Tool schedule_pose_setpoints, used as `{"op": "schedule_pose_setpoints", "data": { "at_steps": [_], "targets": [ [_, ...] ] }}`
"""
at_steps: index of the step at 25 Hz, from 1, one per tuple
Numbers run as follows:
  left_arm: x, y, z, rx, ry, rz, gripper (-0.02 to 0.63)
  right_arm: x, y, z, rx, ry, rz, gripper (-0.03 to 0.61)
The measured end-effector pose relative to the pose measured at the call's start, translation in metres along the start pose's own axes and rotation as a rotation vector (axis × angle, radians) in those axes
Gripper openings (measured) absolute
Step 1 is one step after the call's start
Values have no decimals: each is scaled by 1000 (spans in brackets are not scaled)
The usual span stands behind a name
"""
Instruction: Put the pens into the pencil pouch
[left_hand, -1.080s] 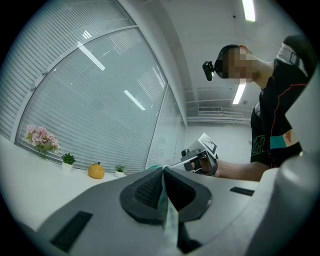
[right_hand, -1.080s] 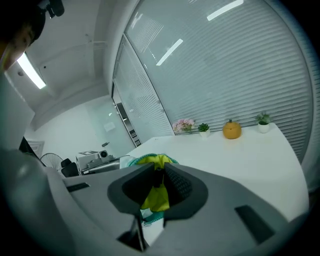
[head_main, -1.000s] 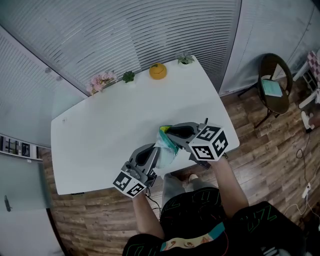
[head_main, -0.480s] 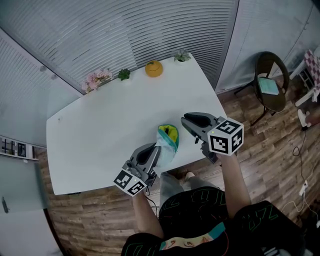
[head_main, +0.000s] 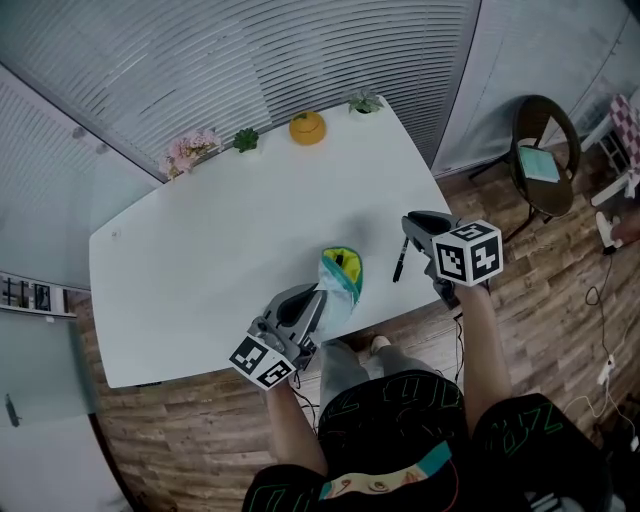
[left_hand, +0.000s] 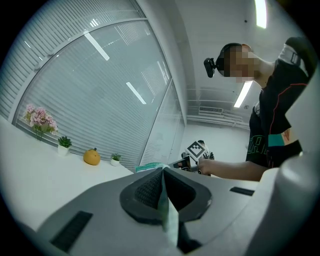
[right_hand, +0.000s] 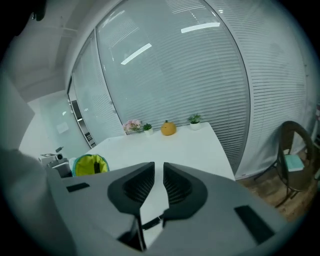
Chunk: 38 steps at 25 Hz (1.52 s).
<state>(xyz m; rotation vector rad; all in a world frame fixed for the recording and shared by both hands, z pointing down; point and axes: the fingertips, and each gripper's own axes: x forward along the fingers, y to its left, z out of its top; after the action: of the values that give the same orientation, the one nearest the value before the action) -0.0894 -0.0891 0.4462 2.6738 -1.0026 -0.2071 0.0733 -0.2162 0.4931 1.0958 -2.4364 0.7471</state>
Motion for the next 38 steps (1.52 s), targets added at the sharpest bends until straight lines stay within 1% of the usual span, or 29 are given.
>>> {"op": "schedule_pose_setpoints", "data": {
  "at_steps": [4, 7, 11, 18, 23, 25, 31, 32, 34, 38],
  "targets": [
    [1, 0, -2, -10, 13, -11, 3, 4, -31, -20, 31, 73, -82, 60],
    [5, 3, -3, -15, 26, -20, 3, 8, -49, -31, 73, 108, -120, 60],
    [14, 9, -4, -20, 46, -39, 3, 19, -63, -43, 125, 152, -137, 71],
    [23, 21, -6, -17, 89, -78, 3, 44, -68, -71, 214, 200, -152, 121],
    [29, 26, -7, -17, 123, -103, 3, 54, -72, -77, 281, 203, -183, 127],
    [31, 28, -9, -20, 134, -111, 3, 58, -72, -77, 281, 210, -197, 129],
    [37, 36, -12, -24, 156, -133, 3, 62, -73, -84, 200, 295, -263, 127],
    [38, 38, -12, -24, 157, -132, 3, 62, -73, -85, 186, 312, -270, 114],
    [39, 40, -10, -23, 159, -129, 3, 63, -74, -84, 166, 335, -281, 67],
    [39, 42, -10, -17, 166, -126, 3, 63, -74, -86, 167, 330, -258, 40]
  ]
}}
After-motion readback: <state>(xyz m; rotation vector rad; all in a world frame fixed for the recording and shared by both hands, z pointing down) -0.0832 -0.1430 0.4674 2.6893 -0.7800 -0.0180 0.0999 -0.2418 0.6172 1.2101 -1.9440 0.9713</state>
